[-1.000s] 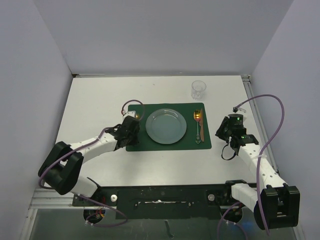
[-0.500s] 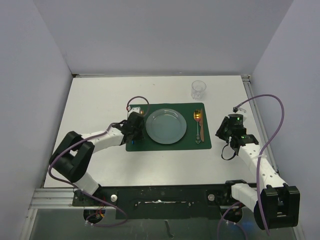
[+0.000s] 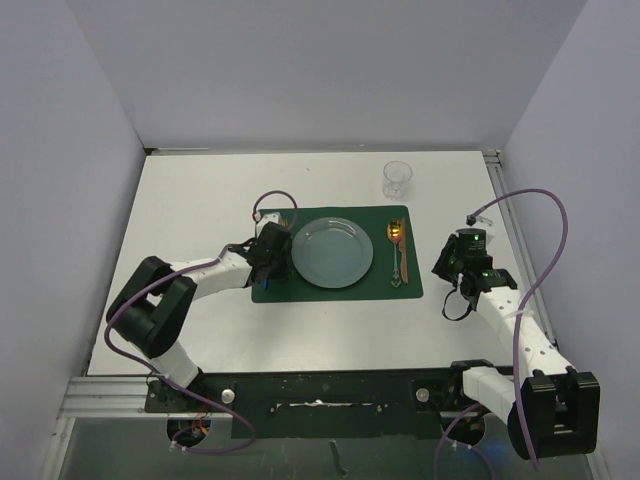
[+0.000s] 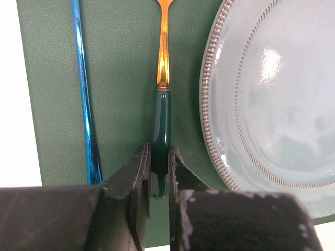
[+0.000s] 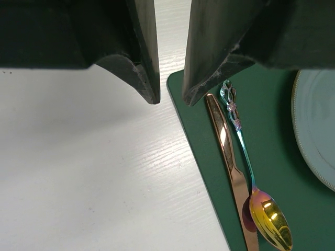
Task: Set the dinner table for one person
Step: Adjust the fork on the napkin.
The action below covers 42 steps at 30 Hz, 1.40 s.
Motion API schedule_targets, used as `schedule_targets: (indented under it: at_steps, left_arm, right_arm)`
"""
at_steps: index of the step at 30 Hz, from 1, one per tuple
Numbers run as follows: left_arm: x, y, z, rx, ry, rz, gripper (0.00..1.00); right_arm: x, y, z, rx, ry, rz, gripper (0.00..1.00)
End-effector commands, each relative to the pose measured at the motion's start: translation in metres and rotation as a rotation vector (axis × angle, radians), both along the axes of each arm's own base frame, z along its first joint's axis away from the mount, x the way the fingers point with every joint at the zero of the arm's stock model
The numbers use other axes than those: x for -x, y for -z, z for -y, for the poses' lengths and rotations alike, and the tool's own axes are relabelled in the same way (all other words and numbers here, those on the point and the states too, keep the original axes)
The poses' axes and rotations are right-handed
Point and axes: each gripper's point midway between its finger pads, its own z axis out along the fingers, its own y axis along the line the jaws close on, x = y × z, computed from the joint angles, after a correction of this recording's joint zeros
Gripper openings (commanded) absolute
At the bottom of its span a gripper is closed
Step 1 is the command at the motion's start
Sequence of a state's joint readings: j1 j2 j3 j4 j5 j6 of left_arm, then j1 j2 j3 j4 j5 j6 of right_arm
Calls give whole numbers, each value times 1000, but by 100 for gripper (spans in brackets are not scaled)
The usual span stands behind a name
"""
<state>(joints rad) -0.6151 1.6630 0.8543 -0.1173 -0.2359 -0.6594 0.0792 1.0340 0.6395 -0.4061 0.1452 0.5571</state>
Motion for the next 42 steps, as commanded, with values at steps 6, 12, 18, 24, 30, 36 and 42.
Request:
schedule_targets:
  at_steps: [6, 12, 18, 24, 30, 36, 42]
  left_arm:
    - [-20, -26, 16, 51, -81, 56, 0]
    - [-19, -24, 22, 45, -59, 46, 0]
    - [-11, -20, 17, 17, -78, 23, 0]
    - [-3, -11, 11, -9, -115, -10, 0]
    - [-2, -5, 10, -27, -117, -27, 0]
    - [-4, -5, 11, -31, -119, -24, 0]
    - [-2, -5, 8, -37, -123, -24, 0]
  right_arm:
    - [-14, -25, 2, 14, 4, 72, 26]
    - [-13, -27, 4, 19, 9, 76, 26]
    - [-13, -25, 4, 18, 9, 72, 26]
    - [-14, -24, 2, 11, 8, 70, 26]
    - [-14, -25, 2, 9, 8, 74, 26]
    - [-13, -25, 3, 12, 10, 74, 26]
    - [-14, -26, 2, 7, 9, 75, 26]
